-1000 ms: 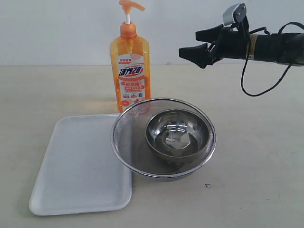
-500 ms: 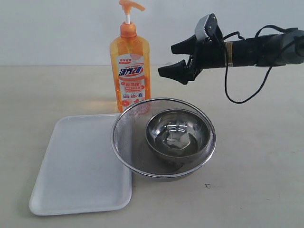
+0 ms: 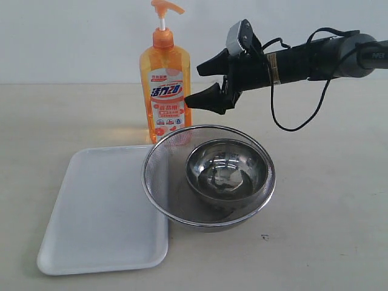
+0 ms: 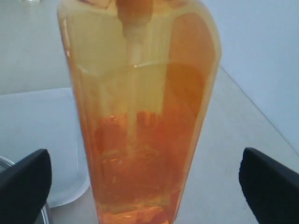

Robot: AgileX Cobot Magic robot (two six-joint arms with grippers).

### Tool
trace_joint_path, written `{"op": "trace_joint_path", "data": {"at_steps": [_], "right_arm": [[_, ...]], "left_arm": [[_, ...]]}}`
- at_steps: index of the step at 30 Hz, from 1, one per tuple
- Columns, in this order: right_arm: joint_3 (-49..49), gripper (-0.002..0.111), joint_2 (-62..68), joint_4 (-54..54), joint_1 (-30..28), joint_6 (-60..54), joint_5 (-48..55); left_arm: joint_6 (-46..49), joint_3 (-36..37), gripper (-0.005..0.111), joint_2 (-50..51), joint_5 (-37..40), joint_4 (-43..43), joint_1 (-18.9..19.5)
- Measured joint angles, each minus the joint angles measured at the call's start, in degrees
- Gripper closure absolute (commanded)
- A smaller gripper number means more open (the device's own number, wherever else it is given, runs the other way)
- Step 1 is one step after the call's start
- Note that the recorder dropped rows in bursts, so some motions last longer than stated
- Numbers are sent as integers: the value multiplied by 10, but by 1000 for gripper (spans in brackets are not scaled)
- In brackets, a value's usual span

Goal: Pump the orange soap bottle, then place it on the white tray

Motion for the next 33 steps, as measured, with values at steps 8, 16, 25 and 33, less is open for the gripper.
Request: {"op": "trace_joint_path", "data": {"at_steps": [8, 16, 25, 33], "right_arm": [[0, 56, 11, 38, 10, -3, 0], [0, 19, 34, 120, 14, -13, 48], [0, 19, 37, 105, 18, -35, 48], [0, 19, 37, 104, 18, -38, 41]], "left_arm": [[0, 0, 102, 0, 0, 0, 0], [0, 0, 102, 0, 0, 0, 0], [0, 0, 102, 0, 0, 0, 0], [0, 0, 102, 0, 0, 0, 0]]}}
